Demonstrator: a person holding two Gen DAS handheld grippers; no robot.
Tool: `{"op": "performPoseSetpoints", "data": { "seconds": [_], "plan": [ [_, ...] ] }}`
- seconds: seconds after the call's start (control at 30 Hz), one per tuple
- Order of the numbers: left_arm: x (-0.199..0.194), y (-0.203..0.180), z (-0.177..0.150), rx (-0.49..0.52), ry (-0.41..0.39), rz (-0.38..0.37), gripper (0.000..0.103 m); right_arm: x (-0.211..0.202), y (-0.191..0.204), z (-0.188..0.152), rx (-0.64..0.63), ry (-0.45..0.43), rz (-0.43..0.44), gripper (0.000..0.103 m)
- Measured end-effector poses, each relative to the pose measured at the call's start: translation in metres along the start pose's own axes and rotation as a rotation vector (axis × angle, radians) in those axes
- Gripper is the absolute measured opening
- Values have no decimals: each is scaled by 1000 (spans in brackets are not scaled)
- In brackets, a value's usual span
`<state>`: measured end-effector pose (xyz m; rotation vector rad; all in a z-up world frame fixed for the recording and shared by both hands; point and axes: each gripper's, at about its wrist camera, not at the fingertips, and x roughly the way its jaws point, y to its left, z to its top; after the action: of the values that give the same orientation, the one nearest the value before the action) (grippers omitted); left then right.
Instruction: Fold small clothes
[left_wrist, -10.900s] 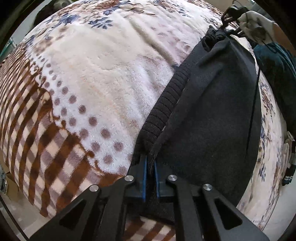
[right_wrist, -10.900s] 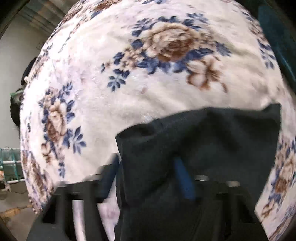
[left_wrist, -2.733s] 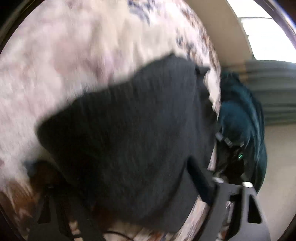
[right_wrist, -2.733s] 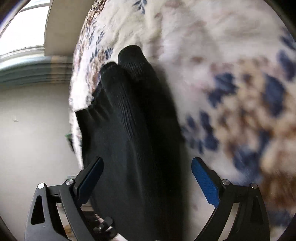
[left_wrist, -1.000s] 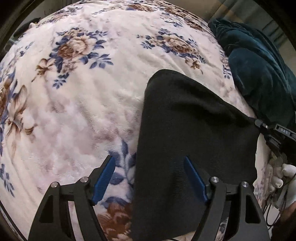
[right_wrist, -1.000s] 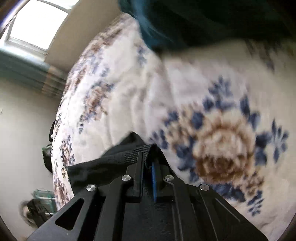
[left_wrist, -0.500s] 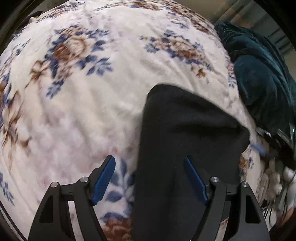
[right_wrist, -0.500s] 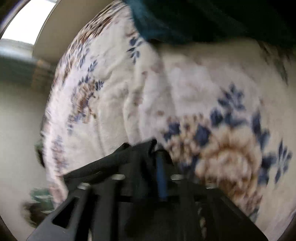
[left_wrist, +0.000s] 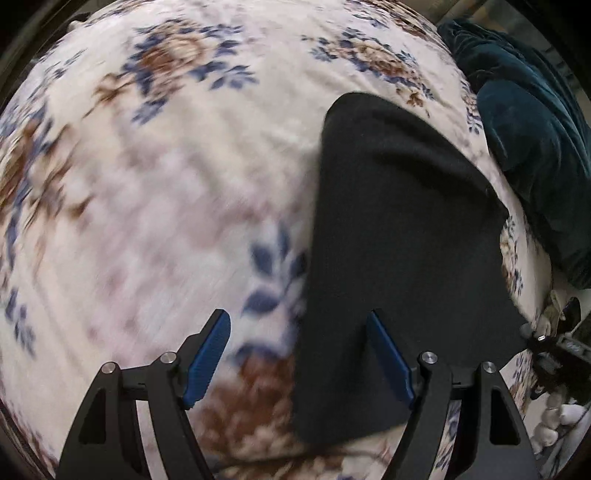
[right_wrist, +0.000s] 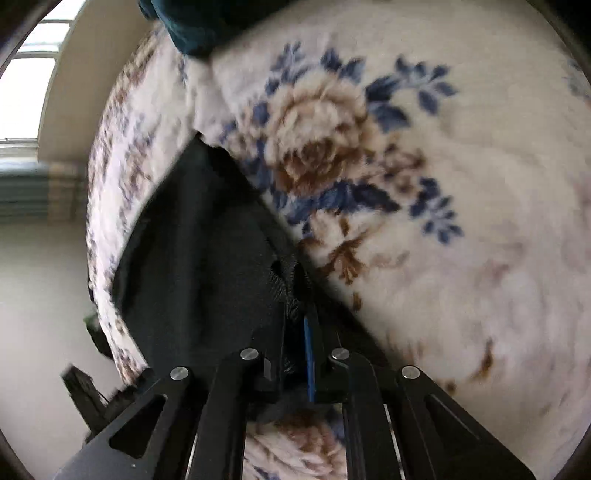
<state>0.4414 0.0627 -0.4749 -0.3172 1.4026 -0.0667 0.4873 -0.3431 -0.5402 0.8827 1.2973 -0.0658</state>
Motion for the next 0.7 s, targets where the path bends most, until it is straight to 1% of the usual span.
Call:
{"op": "performPoseSetpoints", "data": {
  "seconds": [0.07, 0.13, 0.17, 0.2, 0.23, 0.27, 0.3, 0.33, 0.37, 0.4, 0.47, 0.5, 0.53, 0.57, 0.6, 0.63, 0.67, 0.7],
  "plan": [
    [1, 8, -15, -11, 31, 10, 75, -11, 0, -12, -7, -13, -33, 9],
    [7, 17, -27, -35, 57, 2, 75, -6, -5, -16, -33, 26, -93, 10],
    [11, 23, -33, -54, 68, 4, 75, -2, -7, -17, -36, 42, -101, 14],
    [14, 29, -38, -72, 72, -1, 75, 1, -14, -19, -9, 62, -90, 18],
    [16, 35, -44, -90, 67, -16, 76, 2, -20, -21, 24, 77, -72, 35],
    [16, 41, -49, -108, 59, -23, 78, 1, -28, -26, 78, 87, -20, 56],
    [16, 45, -52, -124, 55, -26, 78, -2, -34, -30, 117, 79, 15, 63],
    [15, 50, -55, -139, 48, -42, 78, -2, -38, -35, 148, 73, 38, 67],
    [14, 53, -57, -150, 45, -40, 78, -1, -44, -41, 181, 84, 65, 67],
    [12, 55, -59, -152, 39, -33, 78, 7, -52, -48, 238, 113, 111, 67],
    [9, 57, -64, -146, 32, -26, 78, 26, -63, -56, 332, 144, 199, 67],
    [8, 59, -67, -147, 31, -24, 78, 32, -65, -57, 367, 146, 220, 67],
    [8, 60, -70, -145, 34, -24, 78, 41, -72, -58, 416, 130, 267, 67],
    [8, 62, -73, -144, 33, -24, 78, 47, -77, -58, 456, 94, 316, 67],
    [8, 64, -76, -143, 31, -25, 78, 49, -82, -58, 493, 42, 345, 67],
    [8, 65, -76, -142, 30, -26, 78, 47, -82, -57, 492, -26, 359, 51],
    [8, 66, -77, -144, 31, -25, 78, 40, -72, -53, 426, -77, 312, 19],
    [9, 68, -78, -144, 34, -32, 78, 32, -58, -50, 338, -104, 284, 19]
  ]
}}
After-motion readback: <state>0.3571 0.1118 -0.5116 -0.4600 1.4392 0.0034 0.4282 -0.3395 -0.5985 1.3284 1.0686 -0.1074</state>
